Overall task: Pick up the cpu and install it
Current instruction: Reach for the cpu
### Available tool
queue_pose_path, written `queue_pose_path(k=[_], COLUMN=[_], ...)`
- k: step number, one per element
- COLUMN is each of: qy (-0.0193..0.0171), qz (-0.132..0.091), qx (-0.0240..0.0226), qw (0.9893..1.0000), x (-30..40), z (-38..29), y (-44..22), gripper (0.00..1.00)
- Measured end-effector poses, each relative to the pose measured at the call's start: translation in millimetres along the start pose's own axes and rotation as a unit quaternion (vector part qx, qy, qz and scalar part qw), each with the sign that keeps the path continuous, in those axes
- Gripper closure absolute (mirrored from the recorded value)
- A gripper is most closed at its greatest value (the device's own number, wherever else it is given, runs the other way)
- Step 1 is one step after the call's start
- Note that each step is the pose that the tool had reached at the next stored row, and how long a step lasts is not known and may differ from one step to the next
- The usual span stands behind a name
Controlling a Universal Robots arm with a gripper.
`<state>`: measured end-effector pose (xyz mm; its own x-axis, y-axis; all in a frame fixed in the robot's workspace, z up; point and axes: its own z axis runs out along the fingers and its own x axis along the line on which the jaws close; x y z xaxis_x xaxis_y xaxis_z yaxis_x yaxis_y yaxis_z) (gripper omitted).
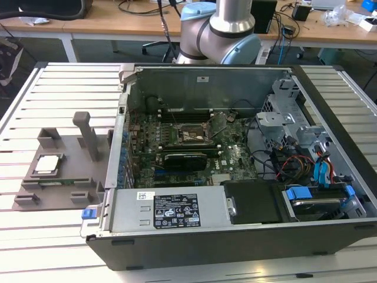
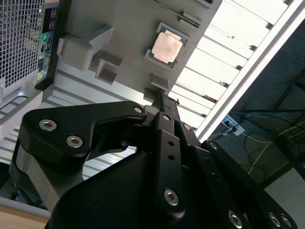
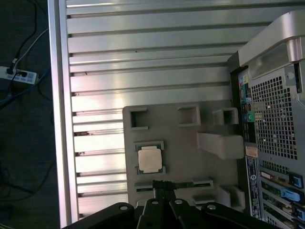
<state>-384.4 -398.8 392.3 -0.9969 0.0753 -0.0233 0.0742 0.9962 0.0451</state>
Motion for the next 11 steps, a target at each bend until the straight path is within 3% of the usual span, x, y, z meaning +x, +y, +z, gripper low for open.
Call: queue_pose_path(k=[11], qy=[0.0000], qz=[0.000], qx=[0.0000], qw=[1.0000], x=[10.9], z=[-0.1], y=[-0.9], gripper=[0.89])
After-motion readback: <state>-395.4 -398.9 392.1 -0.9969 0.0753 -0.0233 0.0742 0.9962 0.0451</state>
